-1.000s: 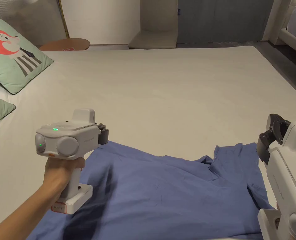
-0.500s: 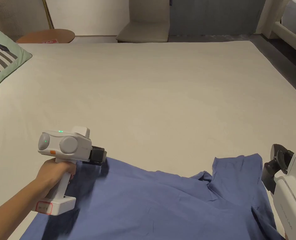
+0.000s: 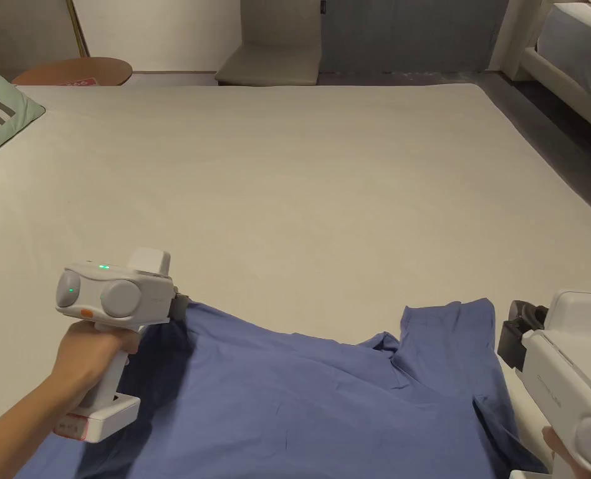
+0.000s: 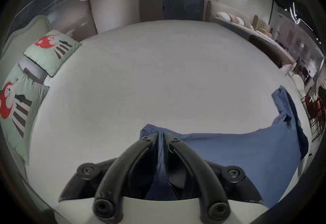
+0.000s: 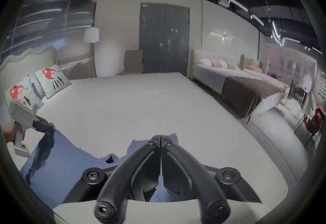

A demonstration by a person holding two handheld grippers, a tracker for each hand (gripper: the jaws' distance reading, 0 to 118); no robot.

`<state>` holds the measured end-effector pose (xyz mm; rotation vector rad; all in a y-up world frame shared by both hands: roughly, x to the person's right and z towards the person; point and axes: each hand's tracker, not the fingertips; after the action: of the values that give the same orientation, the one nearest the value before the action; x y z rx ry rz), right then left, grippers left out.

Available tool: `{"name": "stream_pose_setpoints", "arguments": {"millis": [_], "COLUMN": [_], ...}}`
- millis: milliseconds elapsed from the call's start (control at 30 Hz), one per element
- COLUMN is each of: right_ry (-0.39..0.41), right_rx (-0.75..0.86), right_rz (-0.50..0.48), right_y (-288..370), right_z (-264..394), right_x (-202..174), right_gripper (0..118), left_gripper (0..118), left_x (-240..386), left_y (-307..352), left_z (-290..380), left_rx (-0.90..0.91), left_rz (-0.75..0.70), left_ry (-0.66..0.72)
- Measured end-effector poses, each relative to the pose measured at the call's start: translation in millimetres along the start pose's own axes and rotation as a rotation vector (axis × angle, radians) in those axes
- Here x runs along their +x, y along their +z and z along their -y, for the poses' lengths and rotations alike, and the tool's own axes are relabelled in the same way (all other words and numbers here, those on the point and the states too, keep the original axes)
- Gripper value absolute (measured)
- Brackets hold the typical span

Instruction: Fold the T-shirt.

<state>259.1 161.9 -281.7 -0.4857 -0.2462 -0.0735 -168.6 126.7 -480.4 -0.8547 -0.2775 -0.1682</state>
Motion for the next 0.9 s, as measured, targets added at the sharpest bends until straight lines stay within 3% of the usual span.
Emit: {"name": "stream_pose_setpoints", "arguments": {"millis": [67,100,133,167,233,400,467,600,667,733,800,900], "right_ry": [-0.017,-0.036,-0.041,-0.059,-0.070,-0.141,-0.127,-0.079,-0.081,-0.107,-0.117,-0.071], "right_rx": [-0.103,-0.135,-0.194,-0.237,-0.310,-0.484,-0.497,-0.497,-0.485,-0.451,-0.427,-0.346], "right_rz": [-0.006,-0.013,-0.023,-0.021,-0.019,-0.002,0.003,0.009,0.004,-0.033,-0.065,-0.066], "right_y": [-15.0,-25.5,-37.7,-50.5,-70.7,-92.1,-91.0,-83.6,-79.0,-79.4,-70.8,-51.2], "right_z": [-1.8,1.0,3.5,6.8,14.6,34.4,41.3,48.2,49.5,49.8,44.8,30.1], "right_x": [6.4,10.2,12.8,15.7,16.1,10.9,8.9,1.7,2.3,7.1,6.7,4.5], "right_gripper": [21,44,76,93,107,105,98,68,42,5,4,4], "left_gripper": [4,4,4,4,4,4,4,4,4,4,4,4], "left_x": [0.2,-0.6,-1.0,-1.4,-3.4,-2.5,-1.5,-3.0,-3.5,-5.5,-6.5,-7.9], "left_y": [17.0,26.2,33.8,43.6,53.6,71.1,74.9,77.8,79.8,81.8,84.5,92.2], "left_z": [-0.9,-1.3,-1.2,-0.9,-1.3,-0.2,0.4,2.1,4.3,6.6,9.2,14.2], "left_rx": [0.038,0.047,0.060,0.080,0.101,0.125,0.129,0.132,0.136,0.141,0.145,0.155], "left_rz": [0.001,0.013,0.024,0.038,0.054,0.076,0.078,0.081,0.077,0.077,0.074,0.058], "left_ry": [-0.023,-0.019,-0.015,-0.004,0.002,-0.001,-0.005,0.006,0.013,0.022,0.027,0.035]}}
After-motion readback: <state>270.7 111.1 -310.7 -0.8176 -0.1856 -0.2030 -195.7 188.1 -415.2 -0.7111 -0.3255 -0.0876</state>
